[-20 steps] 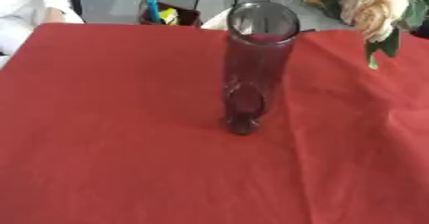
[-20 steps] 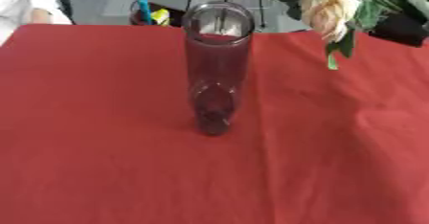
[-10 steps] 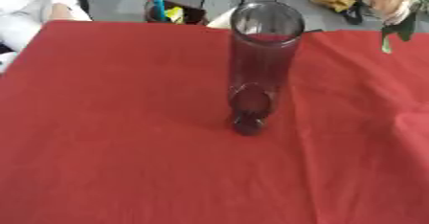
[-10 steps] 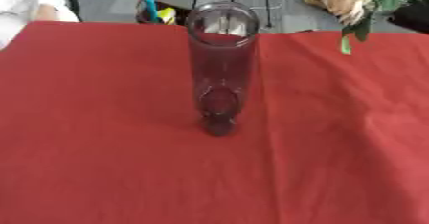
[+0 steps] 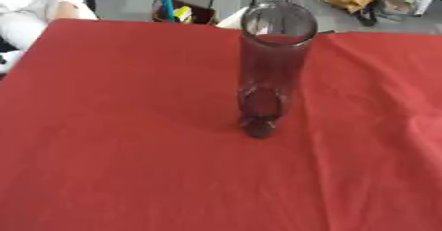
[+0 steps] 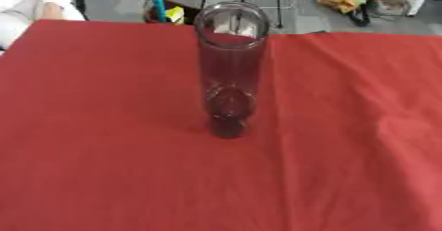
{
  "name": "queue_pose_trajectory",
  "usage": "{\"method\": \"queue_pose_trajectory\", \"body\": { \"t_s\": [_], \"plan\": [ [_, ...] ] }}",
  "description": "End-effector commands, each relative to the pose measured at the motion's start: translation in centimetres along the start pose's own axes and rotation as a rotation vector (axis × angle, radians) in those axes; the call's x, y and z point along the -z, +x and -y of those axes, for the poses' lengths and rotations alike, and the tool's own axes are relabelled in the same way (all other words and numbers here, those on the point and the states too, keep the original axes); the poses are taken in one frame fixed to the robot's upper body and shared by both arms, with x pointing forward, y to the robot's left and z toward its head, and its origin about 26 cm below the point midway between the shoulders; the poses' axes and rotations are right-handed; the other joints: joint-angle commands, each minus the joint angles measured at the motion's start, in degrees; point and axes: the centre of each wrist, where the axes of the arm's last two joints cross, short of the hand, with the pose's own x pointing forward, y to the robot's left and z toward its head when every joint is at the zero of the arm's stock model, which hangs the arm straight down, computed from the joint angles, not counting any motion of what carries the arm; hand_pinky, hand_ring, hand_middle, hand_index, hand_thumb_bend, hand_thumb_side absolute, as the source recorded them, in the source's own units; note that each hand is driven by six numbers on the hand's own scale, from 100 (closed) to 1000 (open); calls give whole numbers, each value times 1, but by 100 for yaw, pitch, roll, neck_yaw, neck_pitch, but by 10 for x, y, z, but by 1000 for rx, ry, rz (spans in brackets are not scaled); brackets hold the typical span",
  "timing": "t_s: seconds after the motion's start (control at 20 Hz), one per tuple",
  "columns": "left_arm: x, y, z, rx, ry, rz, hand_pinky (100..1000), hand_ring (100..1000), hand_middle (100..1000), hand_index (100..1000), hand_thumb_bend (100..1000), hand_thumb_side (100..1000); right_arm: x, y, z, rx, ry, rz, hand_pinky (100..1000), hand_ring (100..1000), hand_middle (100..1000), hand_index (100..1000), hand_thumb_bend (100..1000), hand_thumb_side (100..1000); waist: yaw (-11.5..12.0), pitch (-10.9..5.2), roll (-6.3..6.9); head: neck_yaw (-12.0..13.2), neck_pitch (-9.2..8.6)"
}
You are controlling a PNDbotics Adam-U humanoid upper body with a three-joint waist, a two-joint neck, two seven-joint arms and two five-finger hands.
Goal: Arrange flowers into the vase.
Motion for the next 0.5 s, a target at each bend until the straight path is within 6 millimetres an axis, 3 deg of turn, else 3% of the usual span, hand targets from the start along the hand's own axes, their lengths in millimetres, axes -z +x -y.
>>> {"method": "queue_pose_trajectory", "body": {
  "t_s": [0.05, 0.5],
  "plan": [
    [6, 5, -4, 11, -19, 28, 720, 864, 858, 963, 100, 966, 5, 24, 12, 88, -56, 23, 100, 100, 100, 100, 100, 730, 20, -136, 0, 5, 56],
    [6, 5, -2, 0, -23, 25, 719, 863, 858, 962, 100, 966, 14, 89, 4, 357, -84, 75, 100, 100, 100, 100, 100, 691, 82, -180, -52, -237, 39]
  ]
}}
